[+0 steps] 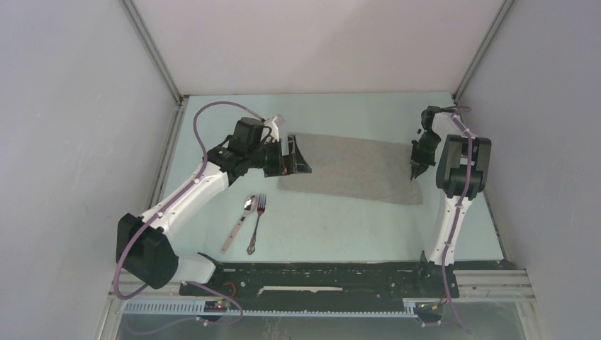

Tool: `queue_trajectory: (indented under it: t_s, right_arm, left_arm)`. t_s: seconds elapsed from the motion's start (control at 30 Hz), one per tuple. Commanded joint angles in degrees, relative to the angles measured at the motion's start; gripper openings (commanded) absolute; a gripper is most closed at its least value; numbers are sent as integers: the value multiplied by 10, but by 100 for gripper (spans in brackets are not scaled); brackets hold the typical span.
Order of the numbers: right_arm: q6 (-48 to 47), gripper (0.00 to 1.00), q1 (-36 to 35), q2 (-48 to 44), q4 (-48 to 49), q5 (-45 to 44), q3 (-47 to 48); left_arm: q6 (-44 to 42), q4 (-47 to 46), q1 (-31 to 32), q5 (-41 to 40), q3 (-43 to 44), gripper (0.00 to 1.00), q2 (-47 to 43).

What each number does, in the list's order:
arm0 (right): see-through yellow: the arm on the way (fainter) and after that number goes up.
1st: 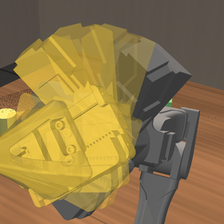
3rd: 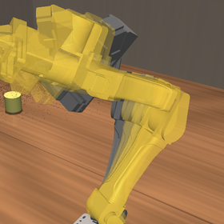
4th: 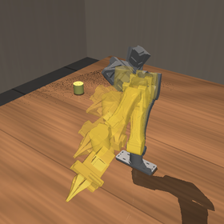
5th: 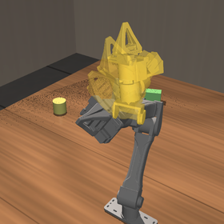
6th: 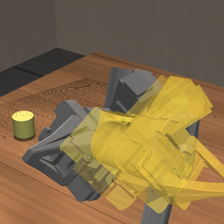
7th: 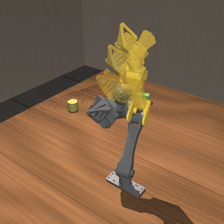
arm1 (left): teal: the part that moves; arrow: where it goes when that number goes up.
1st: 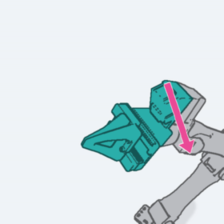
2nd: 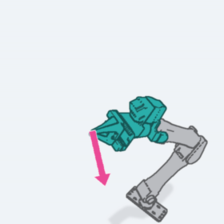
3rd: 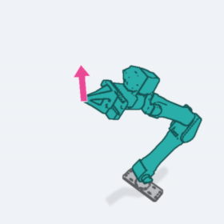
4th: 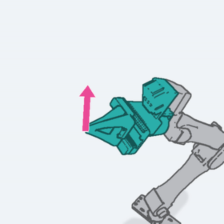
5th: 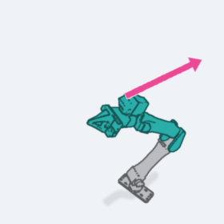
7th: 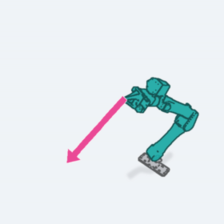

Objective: Fold the napkin into a case and place the utensils inside
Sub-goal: Pick up the rectangle-folded napkin from the center of the board, then fold the rectangle-folded napkin at the center of the board.

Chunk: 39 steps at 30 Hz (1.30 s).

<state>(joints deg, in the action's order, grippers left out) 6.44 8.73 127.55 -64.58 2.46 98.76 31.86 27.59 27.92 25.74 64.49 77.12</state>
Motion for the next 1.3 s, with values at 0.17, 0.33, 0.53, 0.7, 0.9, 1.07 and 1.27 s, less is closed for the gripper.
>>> queue_trajectory:
  t_s: [0.17,0.33,0.53,0.7,0.9,1.07,1.27]
  right_arm:
    - [-5,0,18,-22,26,-95,-42]
    - [2,0,44,-49,28,-184,-58]
    - [-1,0,73,-86,41,-254,-68]
    - [8,0,58,-108,42,-285,-72]
    - [86,0,-18,-90,4,-316,-64]
    - [128,0,-135,-67,-10,-263,-37]
    - [139,0,-270,17,-52,-212,97]
  left_arm:
    - [-15,-11,-4,9,-3,99,-18]
    - [-15,-11,-4,9,-3,99,-18]
    - [-15,-11,-4,9,-4,99,-17]
    - [-15,-11,-4,11,-3,99,-17]
    - [-16,-11,-5,10,-3,99,-20]
    - [-17,-11,-8,7,-3,99,-20]
    - [-22,-9,-11,-7,-3,99,-28]
